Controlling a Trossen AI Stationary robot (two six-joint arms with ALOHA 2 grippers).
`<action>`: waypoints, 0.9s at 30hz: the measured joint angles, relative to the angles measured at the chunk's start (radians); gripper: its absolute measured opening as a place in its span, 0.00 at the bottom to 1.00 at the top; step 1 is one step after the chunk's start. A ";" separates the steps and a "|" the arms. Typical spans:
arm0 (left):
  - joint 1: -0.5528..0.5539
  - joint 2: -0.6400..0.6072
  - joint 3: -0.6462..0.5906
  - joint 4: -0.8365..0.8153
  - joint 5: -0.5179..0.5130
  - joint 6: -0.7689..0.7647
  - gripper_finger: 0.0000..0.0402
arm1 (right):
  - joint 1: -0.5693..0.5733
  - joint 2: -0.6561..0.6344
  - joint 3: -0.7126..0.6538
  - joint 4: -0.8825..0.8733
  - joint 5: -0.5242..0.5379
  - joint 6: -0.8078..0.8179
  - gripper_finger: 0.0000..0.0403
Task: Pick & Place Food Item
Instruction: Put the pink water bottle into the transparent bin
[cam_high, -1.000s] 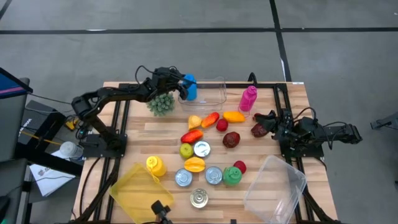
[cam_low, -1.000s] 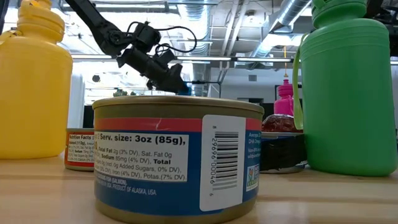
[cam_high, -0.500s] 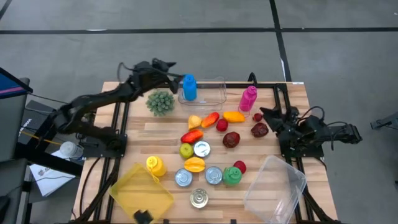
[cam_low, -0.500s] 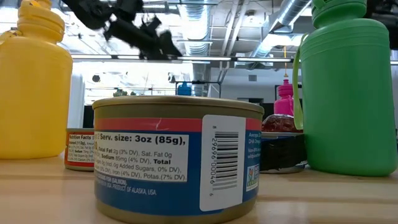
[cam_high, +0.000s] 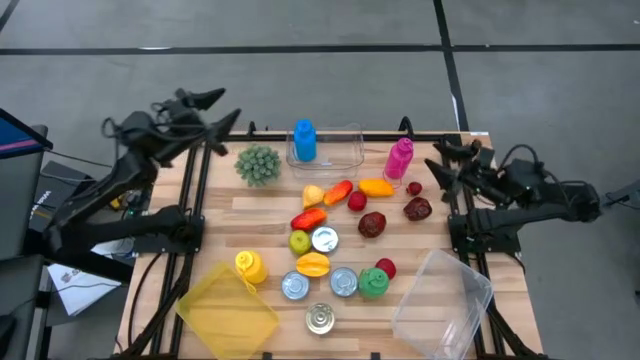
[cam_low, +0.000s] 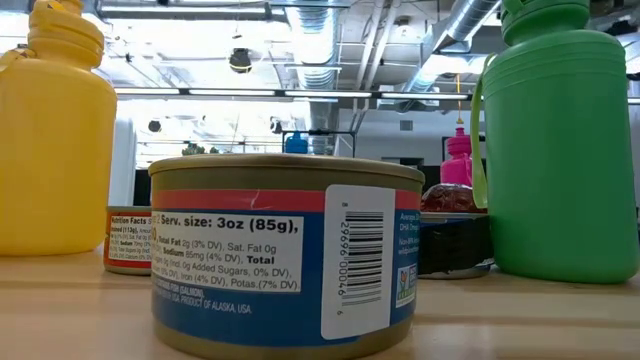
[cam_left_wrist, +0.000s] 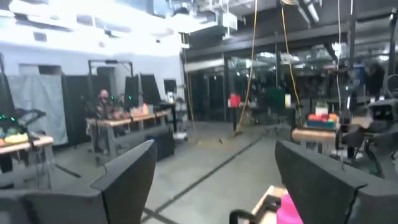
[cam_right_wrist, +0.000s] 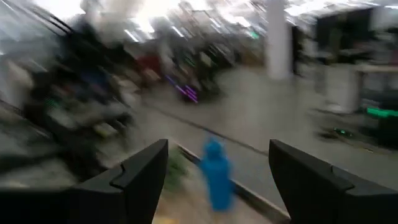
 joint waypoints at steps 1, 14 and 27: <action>0.000 -0.021 0.000 -0.022 -0.008 0.000 0.75 | 0.000 0.038 0.045 -0.061 0.047 0.006 0.67; 0.000 -0.173 -0.177 -0.087 0.034 -0.135 0.46 | -0.259 0.383 0.319 -0.452 0.186 0.249 0.67; 0.000 -0.289 -0.390 0.036 0.034 -0.266 0.24 | -0.577 0.603 0.319 -0.511 -0.197 0.268 0.67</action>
